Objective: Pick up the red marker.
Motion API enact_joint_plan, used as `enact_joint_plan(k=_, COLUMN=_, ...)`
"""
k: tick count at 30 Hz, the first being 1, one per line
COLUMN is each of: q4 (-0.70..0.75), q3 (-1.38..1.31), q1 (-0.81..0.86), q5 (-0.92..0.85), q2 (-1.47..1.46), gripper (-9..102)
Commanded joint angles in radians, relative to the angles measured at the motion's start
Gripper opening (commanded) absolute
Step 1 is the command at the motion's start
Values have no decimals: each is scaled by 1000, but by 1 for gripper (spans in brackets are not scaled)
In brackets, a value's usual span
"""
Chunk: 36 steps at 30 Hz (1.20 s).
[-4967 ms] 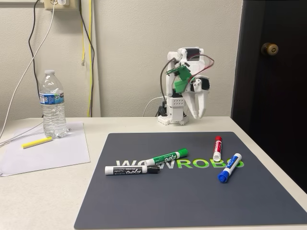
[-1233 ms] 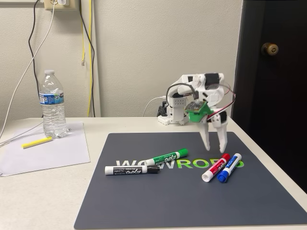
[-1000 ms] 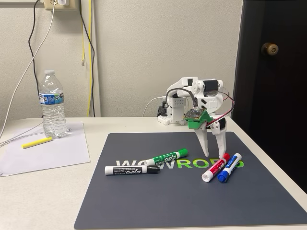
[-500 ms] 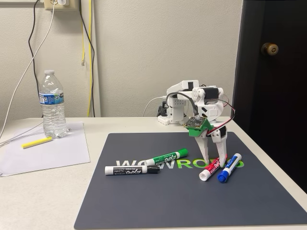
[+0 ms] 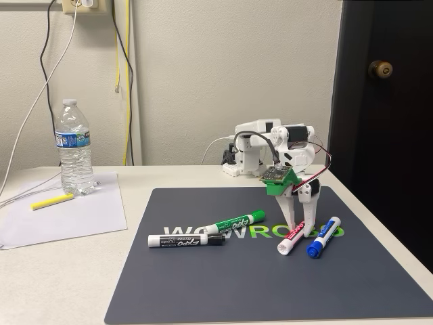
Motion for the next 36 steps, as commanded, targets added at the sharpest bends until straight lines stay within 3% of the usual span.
enact_joint_plan(k=1, q4=31, q3=-84, q1=-5, q5=2, q2=2, gripper=5)
enact_joint_plan(k=10, q4=52, q3=-84, q1=-5, q5=26, q2=35, gripper=3)
enact_joint_plan(k=15, q4=109, q3=-29, q1=12, q5=130, q2=224, gripper=3)
enact_joint_plan(k=30, q4=100, q3=960, q1=52, q5=594, q2=1378, gripper=3)
enact_joint_plan(k=36, q4=-67, q3=1282, q1=49, q5=676, q2=1635, gripper=3)
